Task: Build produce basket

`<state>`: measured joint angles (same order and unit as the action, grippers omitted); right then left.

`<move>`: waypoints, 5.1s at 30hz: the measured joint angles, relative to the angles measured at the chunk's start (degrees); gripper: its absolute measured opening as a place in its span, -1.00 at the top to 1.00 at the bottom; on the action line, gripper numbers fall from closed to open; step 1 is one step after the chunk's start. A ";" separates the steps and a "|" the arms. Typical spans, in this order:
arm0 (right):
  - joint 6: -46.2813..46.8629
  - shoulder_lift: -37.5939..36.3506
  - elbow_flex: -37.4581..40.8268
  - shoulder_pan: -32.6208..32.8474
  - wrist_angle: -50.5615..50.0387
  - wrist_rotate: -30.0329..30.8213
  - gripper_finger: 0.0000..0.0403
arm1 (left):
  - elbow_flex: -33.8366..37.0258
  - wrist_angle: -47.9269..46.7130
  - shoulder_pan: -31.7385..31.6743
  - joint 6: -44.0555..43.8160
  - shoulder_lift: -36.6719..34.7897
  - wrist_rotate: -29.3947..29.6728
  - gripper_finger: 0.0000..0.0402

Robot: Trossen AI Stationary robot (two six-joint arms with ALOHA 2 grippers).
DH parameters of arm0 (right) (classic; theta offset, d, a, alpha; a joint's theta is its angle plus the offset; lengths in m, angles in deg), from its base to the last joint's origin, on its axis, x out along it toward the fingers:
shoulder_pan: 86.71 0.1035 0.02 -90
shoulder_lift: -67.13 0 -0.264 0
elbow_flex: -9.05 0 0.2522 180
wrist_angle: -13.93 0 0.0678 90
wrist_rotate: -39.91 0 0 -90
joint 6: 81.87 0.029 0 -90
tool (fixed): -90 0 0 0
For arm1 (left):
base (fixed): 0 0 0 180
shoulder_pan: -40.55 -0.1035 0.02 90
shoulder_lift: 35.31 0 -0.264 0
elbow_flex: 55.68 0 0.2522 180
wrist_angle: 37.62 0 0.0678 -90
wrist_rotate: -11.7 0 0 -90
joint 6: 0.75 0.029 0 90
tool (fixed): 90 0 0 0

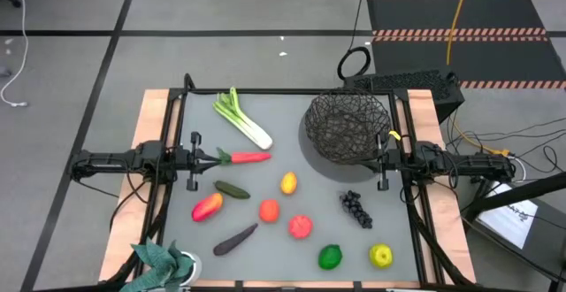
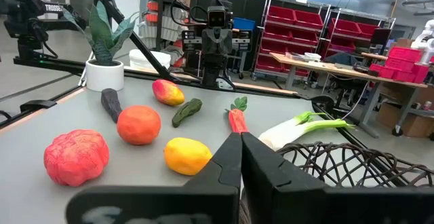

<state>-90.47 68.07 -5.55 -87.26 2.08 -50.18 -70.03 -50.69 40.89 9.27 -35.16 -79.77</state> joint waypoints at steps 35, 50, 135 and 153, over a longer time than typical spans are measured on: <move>0.01 0.01 0.00 0.00 0.00 0.01 1.00 | 0.02 0.00 0.00 0.00 0.02 0.00 0.85; 0.01 0.00 0.00 0.00 0.00 0.00 1.00 | 0.00 0.02 0.01 0.00 0.02 -0.01 0.85; 10.89 0.00 0.00 0.00 0.02 0.17 1.00 | -64.94 -41.88 0.62 -9.03 46.81 5.08 0.85; 15.12 3.24 -7.61 -0.08 4.32 4.60 1.00 | -52.55 -23.08 -0.44 -2.66 46.62 9.35 0.85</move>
<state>-75.35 71.32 -13.16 -87.33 6.40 -45.58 -122.58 -73.77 40.45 6.61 11.46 -70.42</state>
